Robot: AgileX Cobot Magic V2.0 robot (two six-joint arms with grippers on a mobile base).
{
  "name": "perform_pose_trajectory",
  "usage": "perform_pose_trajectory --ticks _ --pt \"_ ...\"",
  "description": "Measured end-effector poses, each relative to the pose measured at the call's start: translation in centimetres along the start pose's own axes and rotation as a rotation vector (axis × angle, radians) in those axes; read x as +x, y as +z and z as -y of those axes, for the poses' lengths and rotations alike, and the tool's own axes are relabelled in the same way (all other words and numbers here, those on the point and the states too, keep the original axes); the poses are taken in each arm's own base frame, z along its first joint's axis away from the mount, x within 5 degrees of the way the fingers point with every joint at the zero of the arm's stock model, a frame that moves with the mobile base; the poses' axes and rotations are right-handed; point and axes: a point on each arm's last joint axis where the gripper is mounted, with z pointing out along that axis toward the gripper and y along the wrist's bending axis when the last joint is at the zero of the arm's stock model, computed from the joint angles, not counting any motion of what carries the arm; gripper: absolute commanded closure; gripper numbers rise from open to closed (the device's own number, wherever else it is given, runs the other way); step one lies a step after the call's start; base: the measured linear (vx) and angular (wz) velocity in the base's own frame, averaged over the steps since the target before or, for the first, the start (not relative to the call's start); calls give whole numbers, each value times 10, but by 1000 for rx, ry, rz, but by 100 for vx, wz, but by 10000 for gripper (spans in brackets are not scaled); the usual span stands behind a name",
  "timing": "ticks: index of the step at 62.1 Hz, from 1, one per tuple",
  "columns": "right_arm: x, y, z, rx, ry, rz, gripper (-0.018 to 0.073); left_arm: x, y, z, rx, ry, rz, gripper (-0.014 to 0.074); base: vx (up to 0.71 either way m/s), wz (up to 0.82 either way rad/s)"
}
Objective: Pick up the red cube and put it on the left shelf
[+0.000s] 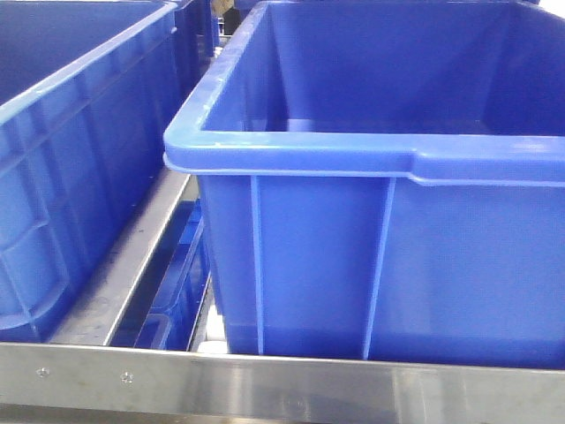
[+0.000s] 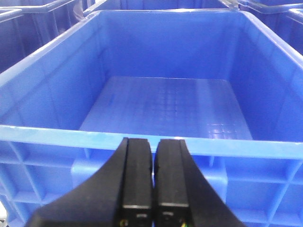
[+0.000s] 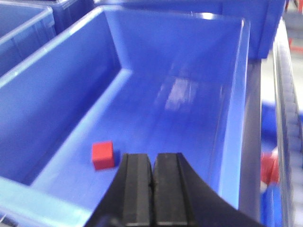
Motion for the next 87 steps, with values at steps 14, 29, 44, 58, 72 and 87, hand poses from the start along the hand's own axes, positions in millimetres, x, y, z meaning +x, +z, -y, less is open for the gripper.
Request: perform_pose_trajectory --ticks 14,29,44,58,72,87 --pt "13 10 5 137 3 126 512 0 0 0 0 0 0 506 -2 -9" --pt "51 14 14 283 27 86 512 0 0 0 0 0 0 506 0 0" --pt "91 5 10 282 58 126 512 0 0 0 0 0 0 506 0 0" --pt "106 9 10 279 105 160 512 0 0 0 0 0 2 506 0 0" --pt "107 9 10 278 110 167 512 0 0 0 0 0 2 506 0 0" --pt "107 9 10 278 111 168 512 0 0 0 0 0 2 506 0 0"
